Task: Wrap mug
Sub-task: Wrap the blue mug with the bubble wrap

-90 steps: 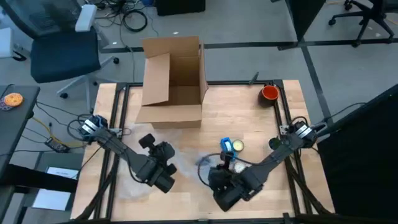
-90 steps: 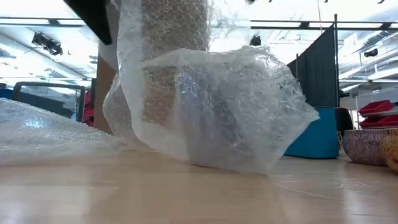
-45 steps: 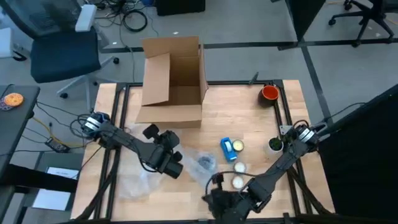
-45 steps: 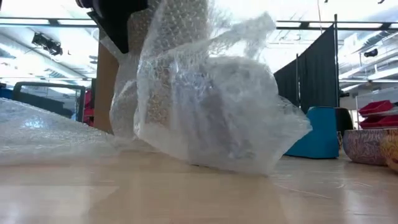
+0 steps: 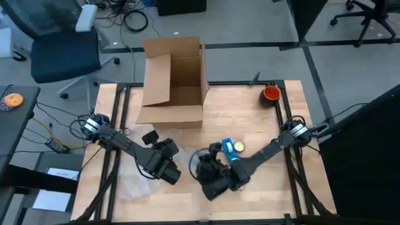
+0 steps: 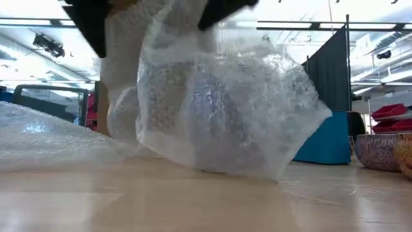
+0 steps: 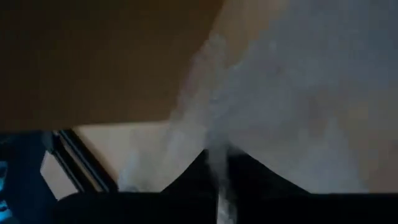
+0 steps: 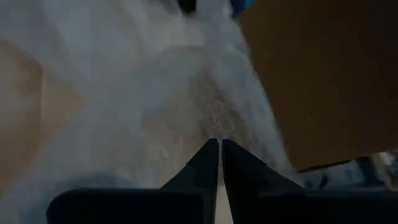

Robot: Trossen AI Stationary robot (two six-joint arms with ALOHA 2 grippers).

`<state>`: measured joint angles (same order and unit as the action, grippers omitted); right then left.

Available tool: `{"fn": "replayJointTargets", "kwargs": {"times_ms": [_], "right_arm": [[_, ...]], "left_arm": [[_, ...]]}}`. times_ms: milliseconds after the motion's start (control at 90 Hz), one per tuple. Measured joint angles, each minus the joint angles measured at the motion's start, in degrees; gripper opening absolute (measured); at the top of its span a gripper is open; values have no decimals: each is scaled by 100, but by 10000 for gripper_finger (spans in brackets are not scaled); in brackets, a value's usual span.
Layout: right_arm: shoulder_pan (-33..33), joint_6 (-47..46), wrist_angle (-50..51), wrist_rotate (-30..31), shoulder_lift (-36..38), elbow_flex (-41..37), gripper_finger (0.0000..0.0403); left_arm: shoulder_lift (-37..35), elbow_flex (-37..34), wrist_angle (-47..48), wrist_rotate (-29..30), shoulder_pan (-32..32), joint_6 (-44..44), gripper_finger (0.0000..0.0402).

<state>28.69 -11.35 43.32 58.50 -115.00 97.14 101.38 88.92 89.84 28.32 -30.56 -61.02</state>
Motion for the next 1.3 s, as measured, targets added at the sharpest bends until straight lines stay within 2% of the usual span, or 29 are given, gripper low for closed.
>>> {"fn": "replayJointTargets", "kwargs": {"times_ms": [67, 178, 400, 500, 589, 756, 933, 1033, 1144, 1300], "right_arm": [[-95, -77, 258, 81, 0, 0, 0], [-166, -49, 330, 33, 0, 2, 0], [-69, 338, 51, -1276, 0, 33, 0], [18, 404, 19, -1531, 0, 33, 0], [74, 628, -285, -1463, 13, 33, 0], [33, 1369, -1005, -1242, 31, 39, 0], [-284, 1508, -1400, -721, 31, 39, 0], [-390, 1720, -1726, -826, 35, 39, 0], [-473, 1662, -1614, -866, 35, 39, 0], [-472, 1570, -1591, -186, 35, 39, 0]], "left_arm": [[0, 0, -4, -475, -70, 216, 0], [0, 2, 20, -914, -116, 502, 0], [2, 4, 17, -963, 119, 841, 0], [2, 7, 15, -1406, 353, 1086, 0], [2, 7, 17, -1853, 554, 1406, 0], [2, 7, 17, -2234, 866, 1900, 0], [2, 7, 15, -2990, 965, 2549, 0], [2, 15, 24, -3358, 995, 3119, 0], [2, 17, 30, -3451, 994, 3611, 0], [-9, 20, 7, -3478, 946, 4135, 0]]}}
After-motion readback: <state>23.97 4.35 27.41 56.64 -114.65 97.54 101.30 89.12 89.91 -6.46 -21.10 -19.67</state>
